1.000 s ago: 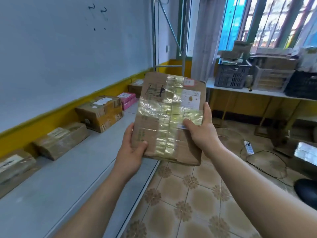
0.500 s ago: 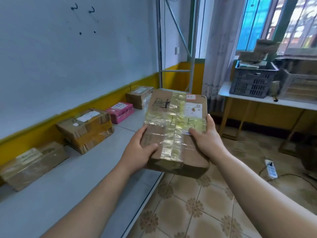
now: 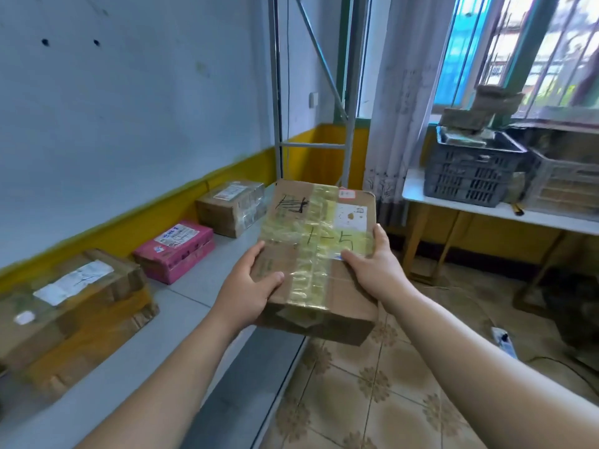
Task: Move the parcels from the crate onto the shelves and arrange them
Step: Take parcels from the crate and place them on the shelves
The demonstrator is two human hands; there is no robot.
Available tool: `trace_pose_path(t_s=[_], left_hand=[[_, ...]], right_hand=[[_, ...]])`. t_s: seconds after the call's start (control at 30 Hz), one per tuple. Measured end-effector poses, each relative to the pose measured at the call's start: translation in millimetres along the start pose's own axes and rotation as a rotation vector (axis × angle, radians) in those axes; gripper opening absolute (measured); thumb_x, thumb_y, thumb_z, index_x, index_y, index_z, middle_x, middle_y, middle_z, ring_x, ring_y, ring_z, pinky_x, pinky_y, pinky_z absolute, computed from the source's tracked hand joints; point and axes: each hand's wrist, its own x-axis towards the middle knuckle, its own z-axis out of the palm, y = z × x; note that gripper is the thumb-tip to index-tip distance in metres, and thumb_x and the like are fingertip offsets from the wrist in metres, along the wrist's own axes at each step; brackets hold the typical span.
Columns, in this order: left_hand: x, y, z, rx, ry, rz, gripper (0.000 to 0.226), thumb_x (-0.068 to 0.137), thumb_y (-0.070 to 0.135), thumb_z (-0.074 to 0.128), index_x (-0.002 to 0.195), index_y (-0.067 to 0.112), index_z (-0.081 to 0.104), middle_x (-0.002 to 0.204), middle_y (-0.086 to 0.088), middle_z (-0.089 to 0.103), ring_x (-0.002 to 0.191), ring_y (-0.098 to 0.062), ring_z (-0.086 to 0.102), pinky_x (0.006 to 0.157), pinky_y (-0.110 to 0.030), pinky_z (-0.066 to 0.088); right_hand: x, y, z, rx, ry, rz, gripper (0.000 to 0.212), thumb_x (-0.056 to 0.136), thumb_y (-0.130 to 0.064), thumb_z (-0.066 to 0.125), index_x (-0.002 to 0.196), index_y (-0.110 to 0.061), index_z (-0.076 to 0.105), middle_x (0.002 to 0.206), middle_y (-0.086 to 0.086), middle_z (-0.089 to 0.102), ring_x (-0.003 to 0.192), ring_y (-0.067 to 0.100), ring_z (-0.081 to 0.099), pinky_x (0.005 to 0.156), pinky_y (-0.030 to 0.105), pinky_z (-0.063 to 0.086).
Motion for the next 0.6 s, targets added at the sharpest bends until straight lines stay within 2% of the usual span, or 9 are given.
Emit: trace_pose_path(t_s=[0.13,0.23,0.43,0.6], left_hand=[[63,-3,11,0.019,-0.051,0.008,0.060,0.093,0.026,0.063,0.145,0.035,0.036,0.142,0.005,0.043,0.124,-0.016,0.047,0.096,-0.028,0.041],[98,-8,24,0.035,-0.071,-0.011,0.060,0.092,0.026,0.063,0.145,0.034,0.036,0.143,0.005,0.044,0.124,-0.016,0.047,0.098,-0.029,0.041],[164,-11,61,0.054,-0.064,-0.067,0.060,0.093,0.028,0.062,0.145,0.036,0.035,0.142,0.004,0.043,0.122,-0.018,0.048,0.101,-0.037,0.044],[228,-1,109,0.060,-0.023,-0.099,0.061,0.092,0.028,0.063,0.146,0.036,0.036,0.146,0.004,0.043,0.126,-0.019,0.047,0.105,-0.038,0.042]], right_hand=[[56,1,5,0.013,0.027,0.049,0.084,0.095,-0.034,0.064,0.156,-0.040,0.007,0.112,-0.014,0.046,0.088,0.009,0.056,0.081,0.035,0.051],[91,8,8,0.007,0.027,0.066,0.083,0.094,-0.034,0.065,0.155,-0.039,0.008,0.111,-0.016,0.048,0.096,0.012,0.057,0.087,0.037,0.052],[175,20,0,-0.015,-0.011,0.065,0.082,0.094,-0.032,0.065,0.156,-0.037,0.011,0.110,-0.015,0.049,0.098,0.012,0.055,0.088,0.034,0.048],[259,31,-25,-0.010,-0.067,0.047,0.080,0.095,-0.032,0.065,0.156,-0.036,0.013,0.102,-0.018,0.049,0.079,-0.001,0.052,0.077,0.027,0.045]])
